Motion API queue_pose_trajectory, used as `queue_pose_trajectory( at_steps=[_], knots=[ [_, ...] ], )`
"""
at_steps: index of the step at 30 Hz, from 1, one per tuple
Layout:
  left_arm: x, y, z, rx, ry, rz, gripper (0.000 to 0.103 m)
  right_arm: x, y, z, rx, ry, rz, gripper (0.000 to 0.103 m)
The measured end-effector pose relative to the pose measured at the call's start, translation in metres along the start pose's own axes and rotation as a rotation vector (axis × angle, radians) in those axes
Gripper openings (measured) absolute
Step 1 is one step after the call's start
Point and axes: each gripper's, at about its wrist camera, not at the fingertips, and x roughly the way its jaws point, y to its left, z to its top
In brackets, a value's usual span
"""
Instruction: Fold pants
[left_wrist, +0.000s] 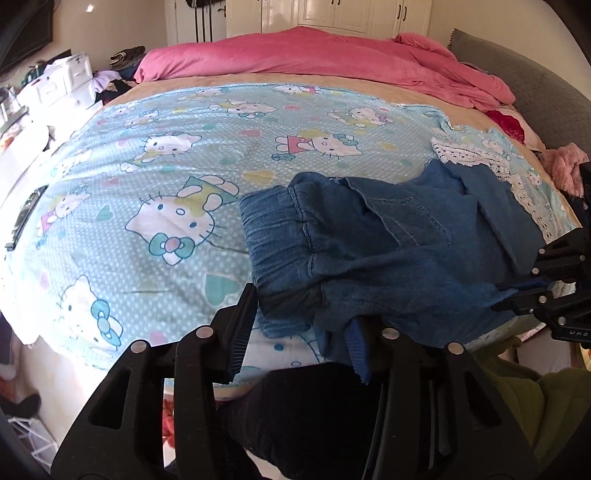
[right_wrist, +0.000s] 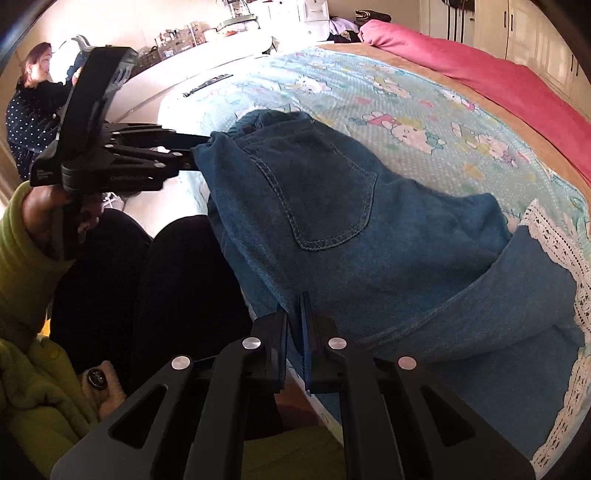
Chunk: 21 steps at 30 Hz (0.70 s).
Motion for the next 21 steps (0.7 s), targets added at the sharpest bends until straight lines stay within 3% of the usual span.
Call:
queue_pose_trajectory(
  at_steps=[4,9,12,16,19,21],
  knots=[
    [-0.008,0.011,-0.011,-0.051,0.02,-0.023,0.046,0.004,0.006,-0.006,-0.005,0.006,0.017,0.006],
    [-0.029,0.026,-0.026,-0.126,0.029,0.006,0.043,0.01,0.011,-0.013,-0.001,0.002,0.033,0.007],
    [-0.05,0.028,-0.021,-0.16,-0.019,0.009,0.041,0.019,0.009,-0.014,0.018,0.027,0.035,0.009],
    [-0.054,0.005,-0.001,-0.151,-0.069,-0.092,0.041,0.011,0.01,-0.012,0.03,0.029,0.093,0.027],
    [-0.027,-0.023,0.009,-0.085,-0.028,-0.124,0.041,-0.02,0.01,-0.006,0.039,-0.05,0.096,0.028],
    [-0.005,-0.033,0.011,-0.049,0.016,-0.102,0.041,-0.04,0.004,-0.001,0.07,-0.128,0.074,0.035]
  ],
)
